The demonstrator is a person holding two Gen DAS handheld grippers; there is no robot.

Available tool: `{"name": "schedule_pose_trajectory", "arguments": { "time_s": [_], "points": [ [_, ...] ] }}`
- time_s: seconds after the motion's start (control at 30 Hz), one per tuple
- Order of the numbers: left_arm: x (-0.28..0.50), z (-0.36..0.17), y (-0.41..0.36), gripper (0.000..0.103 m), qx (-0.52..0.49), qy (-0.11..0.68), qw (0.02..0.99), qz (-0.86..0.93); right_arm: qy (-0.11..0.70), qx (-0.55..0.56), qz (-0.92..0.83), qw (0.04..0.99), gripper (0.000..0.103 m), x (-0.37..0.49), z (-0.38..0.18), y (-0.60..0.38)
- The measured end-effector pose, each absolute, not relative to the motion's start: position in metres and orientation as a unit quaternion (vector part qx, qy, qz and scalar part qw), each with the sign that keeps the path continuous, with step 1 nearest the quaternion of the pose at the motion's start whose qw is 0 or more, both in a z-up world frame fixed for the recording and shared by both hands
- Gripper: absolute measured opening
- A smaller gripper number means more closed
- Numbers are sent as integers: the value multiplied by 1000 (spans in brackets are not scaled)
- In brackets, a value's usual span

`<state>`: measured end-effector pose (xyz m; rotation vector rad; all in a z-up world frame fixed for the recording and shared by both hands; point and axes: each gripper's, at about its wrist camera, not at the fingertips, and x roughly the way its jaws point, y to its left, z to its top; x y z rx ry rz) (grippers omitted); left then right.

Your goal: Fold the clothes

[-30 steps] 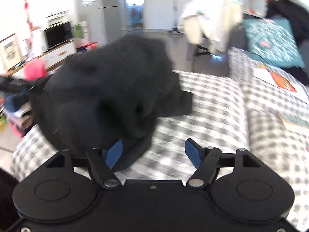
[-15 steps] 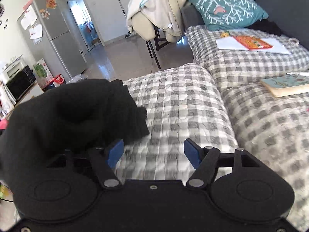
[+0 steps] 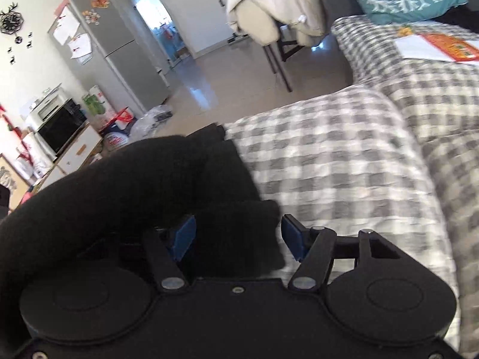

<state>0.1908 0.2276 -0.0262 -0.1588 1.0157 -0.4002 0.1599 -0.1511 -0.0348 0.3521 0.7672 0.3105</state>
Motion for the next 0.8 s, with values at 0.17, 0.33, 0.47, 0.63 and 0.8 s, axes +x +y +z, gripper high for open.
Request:
{"name": "schedule_pose_trajectory", "arguments": {
  "time_s": [0.17, 0.33, 0.47, 0.63, 0.8],
  "points": [
    [169, -10, 230, 32, -68, 416, 897, -131, 365, 158, 135, 908, 23, 157, -44, -143],
    [154, 14, 237, 25, -83, 358, 927, -71, 331, 131, 120, 927, 15, 136, -20, -149],
    [146, 32, 240, 23, -70, 327, 942, -29, 317, 118, 61, 939, 15, 117, 1, -162],
    [141, 43, 244, 23, -59, 313, 948, 16, 282, 94, -72, 952, 14, 90, 29, -205],
    [138, 49, 247, 23, -70, 318, 945, 33, 240, 62, -194, 949, 14, 62, 56, -248]
  ]
}}
